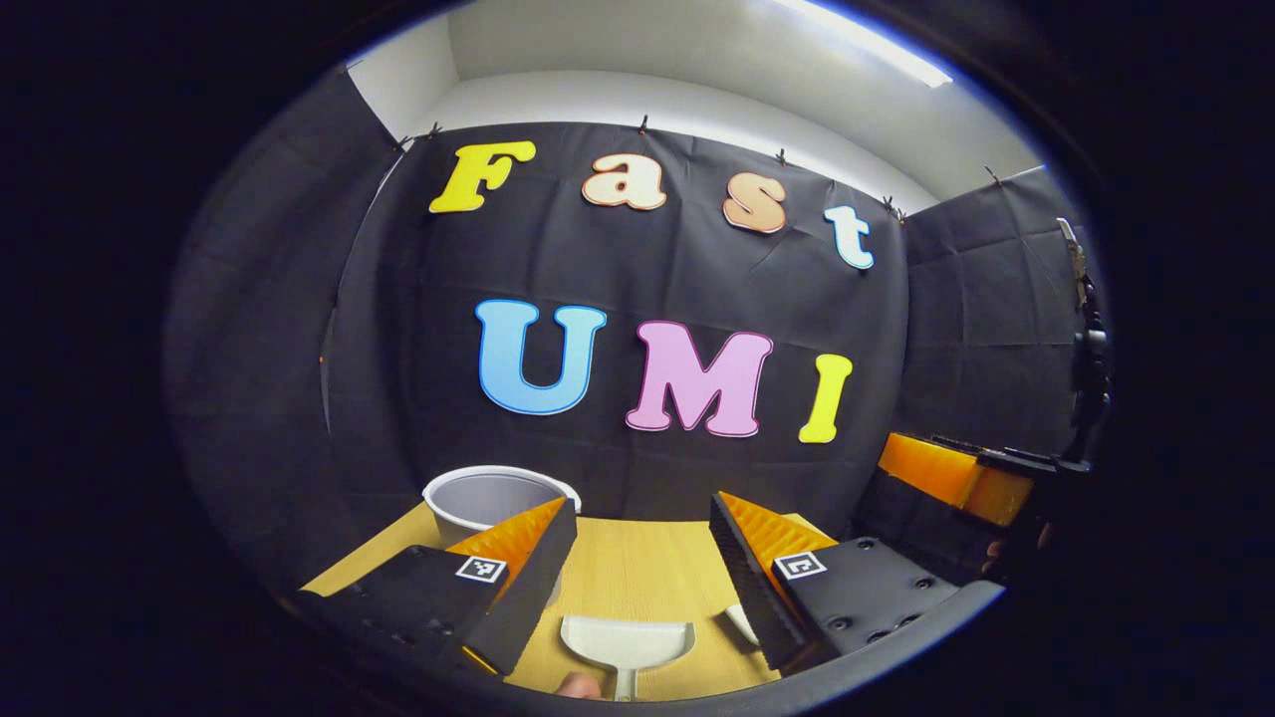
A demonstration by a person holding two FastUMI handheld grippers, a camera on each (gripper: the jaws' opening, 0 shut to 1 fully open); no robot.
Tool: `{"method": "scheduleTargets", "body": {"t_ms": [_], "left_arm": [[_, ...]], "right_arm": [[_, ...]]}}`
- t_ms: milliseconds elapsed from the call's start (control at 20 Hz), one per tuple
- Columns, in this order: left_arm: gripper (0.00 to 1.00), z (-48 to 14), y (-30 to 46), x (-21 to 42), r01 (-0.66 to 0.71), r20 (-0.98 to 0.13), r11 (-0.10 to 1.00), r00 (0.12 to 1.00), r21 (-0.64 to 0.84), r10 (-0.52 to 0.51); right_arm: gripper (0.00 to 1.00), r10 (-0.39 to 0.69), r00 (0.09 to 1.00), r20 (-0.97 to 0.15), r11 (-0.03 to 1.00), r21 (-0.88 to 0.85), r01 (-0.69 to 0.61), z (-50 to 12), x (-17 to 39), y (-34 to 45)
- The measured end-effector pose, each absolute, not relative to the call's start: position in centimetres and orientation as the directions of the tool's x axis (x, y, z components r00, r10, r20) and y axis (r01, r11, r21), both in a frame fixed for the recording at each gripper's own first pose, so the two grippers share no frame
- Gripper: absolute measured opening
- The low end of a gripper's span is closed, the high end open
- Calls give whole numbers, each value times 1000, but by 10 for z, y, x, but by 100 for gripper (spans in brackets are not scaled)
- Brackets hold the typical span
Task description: Pick up the small broom and dustpan from the desktop, sweep the trash into the dustpan with the broom, and then empty the trash into the garbage bin.
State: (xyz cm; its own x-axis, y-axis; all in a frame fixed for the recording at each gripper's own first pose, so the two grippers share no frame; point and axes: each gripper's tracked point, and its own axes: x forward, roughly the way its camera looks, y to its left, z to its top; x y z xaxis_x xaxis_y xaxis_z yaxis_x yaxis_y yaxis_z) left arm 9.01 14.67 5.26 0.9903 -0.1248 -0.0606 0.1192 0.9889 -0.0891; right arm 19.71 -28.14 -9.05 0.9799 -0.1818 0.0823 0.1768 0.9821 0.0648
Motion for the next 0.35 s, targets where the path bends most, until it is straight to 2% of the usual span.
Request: {"method": "scheduleTargets", "body": {"t_ms": [150, 200, 350], "left_arm": [[80, 54, 149, 85, 113, -45, 991, 992, -72, -116], [80, 54, 149, 83, 110, -42, 992, 993, -67, -113], [80, 54, 152, 77, 106, -29, 992, 994, -62, -108]], "right_arm": [[94, -198, 976, 88, 980, 42, 195, -91, 191, -288], [84, -203, 975, 88, 979, 43, 199, -91, 188, -288], [84, -212, 973, 94, 977, 25, 210, -92, 184, -290]]}}
